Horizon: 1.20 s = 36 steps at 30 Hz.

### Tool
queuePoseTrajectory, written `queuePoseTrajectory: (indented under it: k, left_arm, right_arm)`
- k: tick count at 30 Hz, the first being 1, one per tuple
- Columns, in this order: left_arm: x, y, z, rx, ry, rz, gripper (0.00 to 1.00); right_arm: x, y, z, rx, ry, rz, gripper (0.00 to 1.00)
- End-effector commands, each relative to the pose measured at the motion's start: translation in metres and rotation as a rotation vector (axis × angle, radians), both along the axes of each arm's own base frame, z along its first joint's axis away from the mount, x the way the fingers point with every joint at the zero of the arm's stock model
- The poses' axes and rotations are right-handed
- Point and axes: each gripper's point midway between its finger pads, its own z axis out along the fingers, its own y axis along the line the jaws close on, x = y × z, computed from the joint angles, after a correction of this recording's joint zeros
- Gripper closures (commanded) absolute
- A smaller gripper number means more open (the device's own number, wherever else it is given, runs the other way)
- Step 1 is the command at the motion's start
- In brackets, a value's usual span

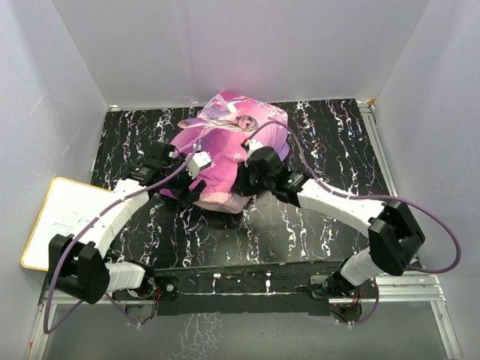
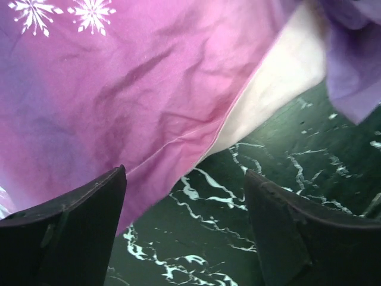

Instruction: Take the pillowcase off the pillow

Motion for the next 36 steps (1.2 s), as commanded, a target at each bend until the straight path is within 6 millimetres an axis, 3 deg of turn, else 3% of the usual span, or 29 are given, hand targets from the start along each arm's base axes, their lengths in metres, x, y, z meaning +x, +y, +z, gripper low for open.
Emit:
queuePoseTrajectory:
  k: [1,6,11,16,19,21,23,24,27,28,30,33,36]
  left_arm:
    - [-0.022,-0.018,0.04,-0.158,0.003,-0.035,0.19]
    - [-0.025,-0.023,0.049,-0.24,-0.047,0.006,0.12]
    - [-0.03,-0.032,0.042,-0.306,-0.001,0.018,0.1]
    - [-0.006,-0.036,0.031,-0.328,0.026,0.125,0.12]
    - [0.021,-0.027,0.02,-0.29,0.014,0.244,0.29]
    - [0.034,-0.014,0.011,-0.258,0.008,0.298,0.55]
    - [0.047,0.007,-0.003,-0.171,-0.017,0.374,0.94]
    - [0.052,0.02,-0.01,-0.124,-0.025,0.416,1.0]
    - [0.062,0.055,-0.024,-0.069,0.01,0.509,1.0]
    - [0.065,0.065,-0.024,-0.073,0.024,0.534,1.0]
    - [0.067,0.081,-0.022,-0.062,0.035,0.556,1.0]
    - [0.064,0.091,-0.015,-0.035,0.014,0.537,1.0]
    - [0.06,0.09,-0.003,-0.045,-0.03,0.511,1.0]
  right_arm:
    - [0.024,0.022,0.097,0.144,-0.177,0.009,0.92]
    - [0.037,0.045,0.136,0.218,-0.223,0.039,0.92]
    - [0.047,0.071,0.157,0.291,-0.217,0.079,0.92]
    - [0.044,0.092,0.178,0.388,-0.202,0.15,0.92]
    - [0.043,0.097,0.179,0.404,-0.189,0.165,0.92]
    - [0.047,0.091,0.175,0.387,-0.186,0.145,0.92]
    - [0.06,0.076,0.167,0.375,-0.165,0.105,0.9]
    - [0.069,0.064,0.161,0.376,-0.143,0.076,0.83]
    - [0.106,0.014,0.133,0.334,-0.08,-0.06,0.39]
    - [0.121,-0.007,0.121,0.308,-0.071,-0.123,0.29]
    - [0.148,-0.051,0.094,0.241,-0.062,-0.259,0.2]
    - [0.185,-0.11,0.04,0.117,-0.029,-0.435,0.15]
    - [0.212,-0.146,-0.01,0.022,0.003,-0.514,0.14]
